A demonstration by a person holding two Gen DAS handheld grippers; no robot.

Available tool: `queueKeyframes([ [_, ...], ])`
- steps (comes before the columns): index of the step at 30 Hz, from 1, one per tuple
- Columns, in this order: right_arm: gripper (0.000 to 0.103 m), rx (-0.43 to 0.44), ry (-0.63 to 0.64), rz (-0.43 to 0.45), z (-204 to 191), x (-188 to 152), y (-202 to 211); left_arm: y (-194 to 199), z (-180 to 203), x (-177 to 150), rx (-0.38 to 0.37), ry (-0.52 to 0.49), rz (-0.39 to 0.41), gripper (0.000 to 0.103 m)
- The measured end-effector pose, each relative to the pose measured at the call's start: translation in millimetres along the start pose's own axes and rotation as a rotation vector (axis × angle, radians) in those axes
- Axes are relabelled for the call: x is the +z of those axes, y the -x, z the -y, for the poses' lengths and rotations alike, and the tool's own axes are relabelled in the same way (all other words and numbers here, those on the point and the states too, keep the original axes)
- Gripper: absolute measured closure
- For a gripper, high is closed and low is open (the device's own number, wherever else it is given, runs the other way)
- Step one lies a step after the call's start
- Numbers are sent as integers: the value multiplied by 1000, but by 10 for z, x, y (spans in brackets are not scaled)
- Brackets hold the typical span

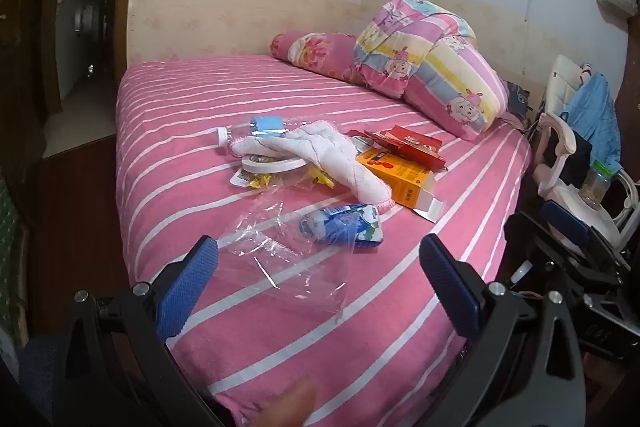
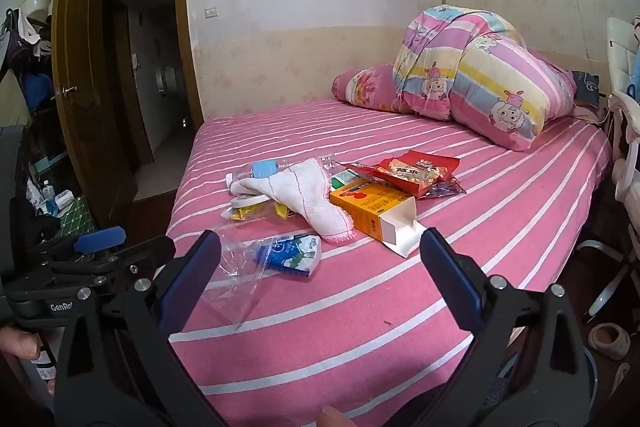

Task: Collect trash
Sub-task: 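Move both grippers toward the clear plastic bag on the bed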

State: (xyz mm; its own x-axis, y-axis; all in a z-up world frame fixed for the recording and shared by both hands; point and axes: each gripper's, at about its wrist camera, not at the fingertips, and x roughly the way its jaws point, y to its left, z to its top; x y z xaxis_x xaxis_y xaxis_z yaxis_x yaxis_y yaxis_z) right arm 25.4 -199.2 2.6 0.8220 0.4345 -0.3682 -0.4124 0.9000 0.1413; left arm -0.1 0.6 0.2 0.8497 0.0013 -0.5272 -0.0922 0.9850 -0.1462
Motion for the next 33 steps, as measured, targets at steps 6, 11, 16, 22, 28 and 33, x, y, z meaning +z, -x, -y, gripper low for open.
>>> queueKeyframes([
  [6,5,0,-5,1,-6,-11,6,-6,-99,-20,-39,26,-10,5],
  [11,5,0,-6,3,1,-7,7,-19,-37,-12,-60,26,-16,5],
  [16,5,0,-8,3,4,-8,7,-11,-39,-7,-66,35,-6,5],
  [22,5,1,-9,4,11,-7,10,-25,-77,1,-62,51,-36,5],
  [28,5,1,-9,3,14,-6,12,-23,-75,11,-58,41,-31,5],
  [33,5,1,-9,3,11,-6,13,-22,-71,6,-56,38,-31,5],
])
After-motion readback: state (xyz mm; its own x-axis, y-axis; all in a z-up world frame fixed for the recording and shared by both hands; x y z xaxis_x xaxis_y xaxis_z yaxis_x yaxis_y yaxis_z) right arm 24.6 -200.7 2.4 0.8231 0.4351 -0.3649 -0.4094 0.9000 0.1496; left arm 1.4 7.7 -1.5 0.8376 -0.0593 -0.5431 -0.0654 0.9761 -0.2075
